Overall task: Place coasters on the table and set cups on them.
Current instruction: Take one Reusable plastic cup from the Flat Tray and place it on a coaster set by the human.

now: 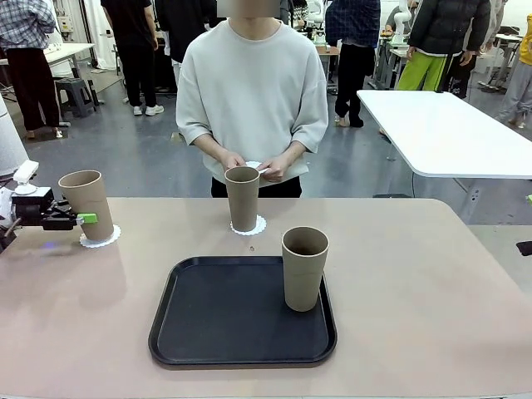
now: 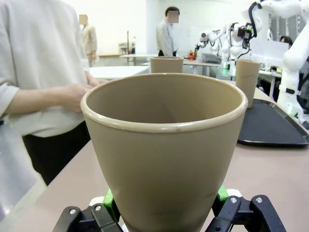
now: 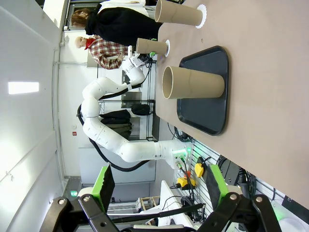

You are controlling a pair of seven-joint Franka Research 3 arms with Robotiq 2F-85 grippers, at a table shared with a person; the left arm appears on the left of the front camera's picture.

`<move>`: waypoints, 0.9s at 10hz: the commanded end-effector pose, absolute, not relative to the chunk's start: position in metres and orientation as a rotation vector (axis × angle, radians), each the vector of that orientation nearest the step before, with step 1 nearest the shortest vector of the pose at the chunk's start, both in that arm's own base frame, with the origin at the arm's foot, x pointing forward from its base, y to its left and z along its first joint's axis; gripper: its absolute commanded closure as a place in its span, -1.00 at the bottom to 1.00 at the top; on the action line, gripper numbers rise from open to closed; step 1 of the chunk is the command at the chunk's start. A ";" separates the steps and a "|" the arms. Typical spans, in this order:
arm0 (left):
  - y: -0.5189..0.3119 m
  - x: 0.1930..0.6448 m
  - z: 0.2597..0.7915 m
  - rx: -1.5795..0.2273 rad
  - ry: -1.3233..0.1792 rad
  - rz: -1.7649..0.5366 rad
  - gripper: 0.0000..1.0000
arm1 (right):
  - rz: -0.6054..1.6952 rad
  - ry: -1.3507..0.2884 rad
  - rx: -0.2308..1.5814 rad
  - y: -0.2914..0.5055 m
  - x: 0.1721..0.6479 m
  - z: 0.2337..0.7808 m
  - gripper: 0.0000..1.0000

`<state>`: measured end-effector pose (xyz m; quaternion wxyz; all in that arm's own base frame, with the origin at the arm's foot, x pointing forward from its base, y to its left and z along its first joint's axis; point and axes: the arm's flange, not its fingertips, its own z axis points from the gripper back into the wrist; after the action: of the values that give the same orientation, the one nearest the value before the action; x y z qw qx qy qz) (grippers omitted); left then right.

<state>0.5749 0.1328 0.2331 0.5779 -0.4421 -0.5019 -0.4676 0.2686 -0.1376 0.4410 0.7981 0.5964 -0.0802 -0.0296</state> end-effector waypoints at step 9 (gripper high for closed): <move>0.141 0.577 0.234 -1.026 -1.156 -1.102 -0.69 | -0.065 -0.175 1.288 -0.138 0.269 0.441 -1.00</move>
<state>0.5801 0.1383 0.2270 0.5838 -0.4346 -0.4991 -0.4703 0.2686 -0.1376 0.4411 0.7981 0.5964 -0.0802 -0.0296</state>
